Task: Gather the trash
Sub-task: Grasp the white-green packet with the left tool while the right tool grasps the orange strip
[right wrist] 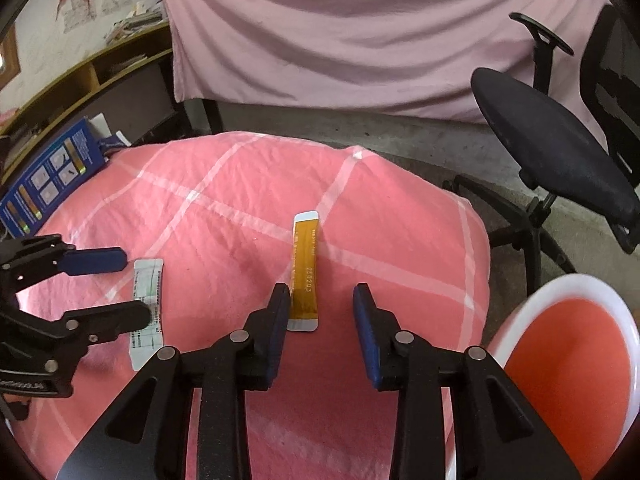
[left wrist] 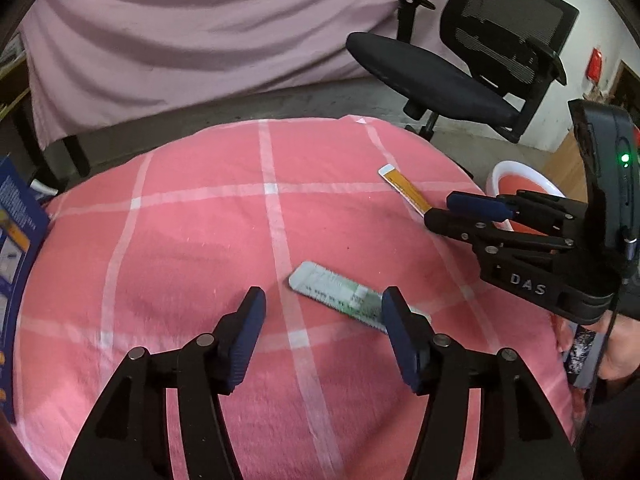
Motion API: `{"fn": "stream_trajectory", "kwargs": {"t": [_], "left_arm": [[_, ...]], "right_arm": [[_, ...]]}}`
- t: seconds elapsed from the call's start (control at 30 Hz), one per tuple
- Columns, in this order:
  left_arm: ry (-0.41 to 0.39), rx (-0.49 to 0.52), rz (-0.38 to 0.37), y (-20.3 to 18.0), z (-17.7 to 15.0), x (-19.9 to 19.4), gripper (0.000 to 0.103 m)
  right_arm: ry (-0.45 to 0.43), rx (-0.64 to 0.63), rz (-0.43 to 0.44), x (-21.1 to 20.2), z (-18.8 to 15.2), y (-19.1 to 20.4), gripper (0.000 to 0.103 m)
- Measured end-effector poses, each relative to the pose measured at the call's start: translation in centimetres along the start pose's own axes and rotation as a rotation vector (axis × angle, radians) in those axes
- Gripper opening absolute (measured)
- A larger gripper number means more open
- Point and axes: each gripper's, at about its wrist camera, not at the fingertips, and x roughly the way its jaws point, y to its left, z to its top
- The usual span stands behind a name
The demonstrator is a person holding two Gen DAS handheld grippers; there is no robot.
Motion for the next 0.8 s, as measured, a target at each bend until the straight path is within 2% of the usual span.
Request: {"fn": "stream_trajectory", "kwargs": {"t": [0.3,0.47,0.57,0.63,0.8], "left_arm": [[0.017,-0.084,0.076,-1.6,0.9,0.5,0.054],[0.023,-0.043,0.146,-3.3,1.3,1.7,0.053],[0.017,0.003,0.163,-4.1,1.3,2.1,0.041],[0.018,0.017,0.171,-3.9,1.3,2.4,0.029],[0.015,0.074,0.142,-3.1,1.0,2.4,0.013]], "right_arm": [[-0.004,0.038,0.011,-0.1,-0.2,-0.7,0.031],[-0.006,0.06,0.022,-0.1,-0.2,-1.2,0.031],[-0.006,0.072,0.028,-0.1,-0.3,-1.4,0.031],[-0.007,0.081,0.032,-0.1,-0.3,-1.5,0.031],[-0.015,0.073,0.031,-0.2,-0.3,-1.4,0.031]]}}
